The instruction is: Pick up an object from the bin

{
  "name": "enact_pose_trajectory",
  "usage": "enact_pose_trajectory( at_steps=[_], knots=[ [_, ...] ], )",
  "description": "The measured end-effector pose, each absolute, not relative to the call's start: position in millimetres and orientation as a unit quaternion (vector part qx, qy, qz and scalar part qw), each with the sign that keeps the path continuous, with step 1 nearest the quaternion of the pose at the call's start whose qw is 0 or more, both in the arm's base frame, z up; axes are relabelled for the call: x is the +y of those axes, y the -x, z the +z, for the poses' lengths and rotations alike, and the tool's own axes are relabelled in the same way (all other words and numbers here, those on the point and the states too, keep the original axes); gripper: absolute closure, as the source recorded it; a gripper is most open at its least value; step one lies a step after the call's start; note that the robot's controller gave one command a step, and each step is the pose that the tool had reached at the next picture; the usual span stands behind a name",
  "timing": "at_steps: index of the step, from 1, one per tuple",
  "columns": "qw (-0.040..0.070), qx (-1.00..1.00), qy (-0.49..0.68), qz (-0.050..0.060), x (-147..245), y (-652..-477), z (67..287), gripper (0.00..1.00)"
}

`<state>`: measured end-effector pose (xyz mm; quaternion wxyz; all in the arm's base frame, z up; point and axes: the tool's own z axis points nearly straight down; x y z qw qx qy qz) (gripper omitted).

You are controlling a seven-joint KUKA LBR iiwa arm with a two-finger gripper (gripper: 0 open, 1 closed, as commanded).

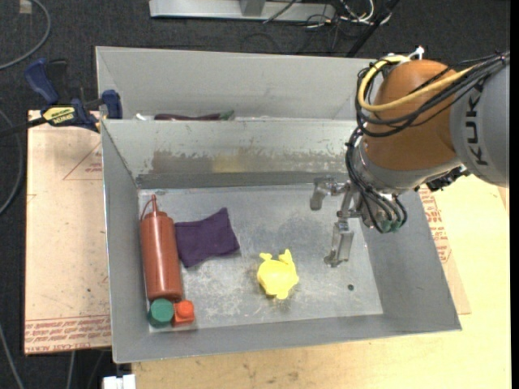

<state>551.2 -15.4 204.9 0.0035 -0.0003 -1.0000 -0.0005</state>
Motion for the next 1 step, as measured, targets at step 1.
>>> enact_pose_trajectory(
  at_steps=[1],
  knots=[
    [-0.001,-1.0,0.0,0.0,-15.4,-552.8,209.5,0.0]
  ],
)
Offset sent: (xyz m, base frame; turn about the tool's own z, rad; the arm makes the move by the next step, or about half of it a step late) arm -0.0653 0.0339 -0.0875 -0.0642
